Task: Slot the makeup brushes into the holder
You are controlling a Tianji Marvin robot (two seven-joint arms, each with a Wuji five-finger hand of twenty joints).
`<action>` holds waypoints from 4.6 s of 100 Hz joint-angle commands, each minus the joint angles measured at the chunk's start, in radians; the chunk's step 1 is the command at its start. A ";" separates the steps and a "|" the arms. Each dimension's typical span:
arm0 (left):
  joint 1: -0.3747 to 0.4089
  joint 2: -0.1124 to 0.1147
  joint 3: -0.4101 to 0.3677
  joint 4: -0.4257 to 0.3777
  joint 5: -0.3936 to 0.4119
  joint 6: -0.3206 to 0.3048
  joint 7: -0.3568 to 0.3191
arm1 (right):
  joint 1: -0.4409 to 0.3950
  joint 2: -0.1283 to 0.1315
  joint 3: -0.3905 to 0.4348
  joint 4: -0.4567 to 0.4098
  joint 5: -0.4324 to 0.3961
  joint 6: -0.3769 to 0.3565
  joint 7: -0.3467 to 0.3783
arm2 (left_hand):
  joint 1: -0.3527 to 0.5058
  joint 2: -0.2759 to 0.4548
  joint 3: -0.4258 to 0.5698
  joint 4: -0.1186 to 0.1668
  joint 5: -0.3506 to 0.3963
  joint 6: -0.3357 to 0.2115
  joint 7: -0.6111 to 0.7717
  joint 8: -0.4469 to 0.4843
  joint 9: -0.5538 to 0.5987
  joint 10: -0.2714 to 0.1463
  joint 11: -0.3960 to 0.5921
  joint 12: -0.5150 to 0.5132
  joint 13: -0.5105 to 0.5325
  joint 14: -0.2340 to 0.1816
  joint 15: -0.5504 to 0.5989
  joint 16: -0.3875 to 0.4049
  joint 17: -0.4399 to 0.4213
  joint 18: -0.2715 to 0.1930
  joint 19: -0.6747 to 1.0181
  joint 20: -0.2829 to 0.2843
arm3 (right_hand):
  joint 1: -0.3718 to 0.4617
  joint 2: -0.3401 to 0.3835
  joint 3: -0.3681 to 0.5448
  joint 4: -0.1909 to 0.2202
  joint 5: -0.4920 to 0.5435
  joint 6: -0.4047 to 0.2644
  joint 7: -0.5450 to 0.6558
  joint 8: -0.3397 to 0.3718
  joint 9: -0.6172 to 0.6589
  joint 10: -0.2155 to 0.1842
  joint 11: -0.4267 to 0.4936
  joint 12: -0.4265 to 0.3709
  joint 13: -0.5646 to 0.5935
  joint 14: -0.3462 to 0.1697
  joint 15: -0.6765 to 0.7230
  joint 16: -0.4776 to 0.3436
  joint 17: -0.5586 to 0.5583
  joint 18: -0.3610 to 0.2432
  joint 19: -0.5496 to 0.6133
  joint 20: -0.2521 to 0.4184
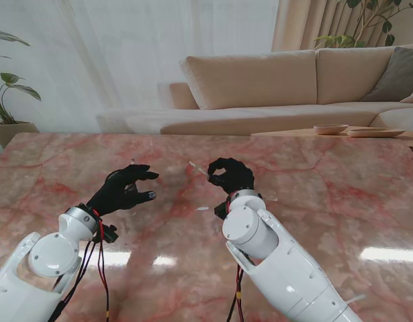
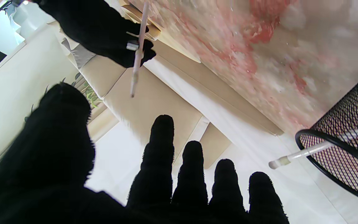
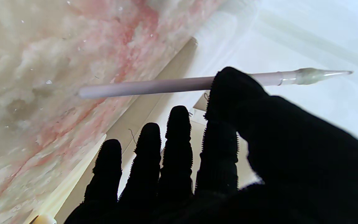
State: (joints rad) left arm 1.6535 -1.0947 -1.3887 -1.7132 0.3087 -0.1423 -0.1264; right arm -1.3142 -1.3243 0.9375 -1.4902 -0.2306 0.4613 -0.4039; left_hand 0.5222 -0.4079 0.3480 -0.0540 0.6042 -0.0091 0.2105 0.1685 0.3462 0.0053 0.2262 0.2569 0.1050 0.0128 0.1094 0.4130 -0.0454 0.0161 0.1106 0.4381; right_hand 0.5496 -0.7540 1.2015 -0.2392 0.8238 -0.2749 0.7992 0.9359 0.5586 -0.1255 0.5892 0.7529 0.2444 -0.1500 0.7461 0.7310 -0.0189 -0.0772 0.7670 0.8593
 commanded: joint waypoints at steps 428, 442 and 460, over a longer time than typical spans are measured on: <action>-0.154 -0.113 0.301 0.207 -0.332 -0.169 0.242 | -0.200 0.105 0.135 -0.246 0.470 -0.295 0.366 | 0.214 -0.122 0.398 -0.134 0.295 -0.424 0.596 0.484 0.003 -0.149 0.201 0.293 -0.027 -0.025 0.158 0.249 0.005 -0.050 -0.022 -0.039 | -0.064 0.083 -0.064 0.162 -0.180 0.231 -0.437 -0.369 -0.191 0.026 -0.180 -0.178 -0.114 0.004 -0.196 -0.114 -0.052 -0.055 -0.159 0.088; -0.149 -0.114 0.295 0.205 -0.332 -0.172 0.249 | -0.198 0.110 0.136 -0.242 0.470 -0.302 0.385 | 0.213 -0.122 0.400 -0.135 0.295 -0.424 0.593 0.487 0.004 -0.149 0.201 0.292 -0.027 -0.024 0.159 0.248 0.005 -0.050 -0.022 -0.039 | -0.063 0.094 -0.113 0.160 -0.206 0.227 -0.452 -0.378 -0.220 0.022 -0.194 -0.184 -0.116 0.006 -0.220 -0.124 -0.059 -0.058 -0.169 0.091; -0.139 -0.115 0.278 0.197 -0.321 -0.178 0.266 | -0.198 0.112 0.140 -0.236 0.468 -0.308 0.393 | 0.211 -0.123 0.401 -0.135 0.296 -0.427 0.589 0.489 -0.002 -0.147 0.200 0.290 -0.031 -0.024 0.154 0.246 0.005 -0.051 -0.024 -0.040 | -0.071 0.109 -0.148 0.160 -0.235 0.225 -0.462 -0.382 -0.260 0.020 -0.205 -0.189 -0.116 0.005 -0.249 -0.134 -0.065 -0.064 -0.179 0.092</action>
State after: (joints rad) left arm 1.5057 -1.2078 -1.1041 -1.5098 -0.0191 -0.3160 0.1297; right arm -1.5062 -1.2128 1.0737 -1.7340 0.2356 0.1515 -0.0249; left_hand 0.6900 -0.5843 0.7009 -0.2410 0.8585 -0.2875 0.7587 0.6155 0.3524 -0.0940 0.4102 0.5411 0.0941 0.0370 0.2711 0.6580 -0.0463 0.0169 0.1106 0.4034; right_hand 0.5283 -0.6510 1.0740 -0.1018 0.6017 -0.0428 0.3490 0.5629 0.3261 -0.0799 0.3917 0.5764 0.1484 -0.1303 0.5054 0.6112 -0.0722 -0.0901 0.6022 0.9211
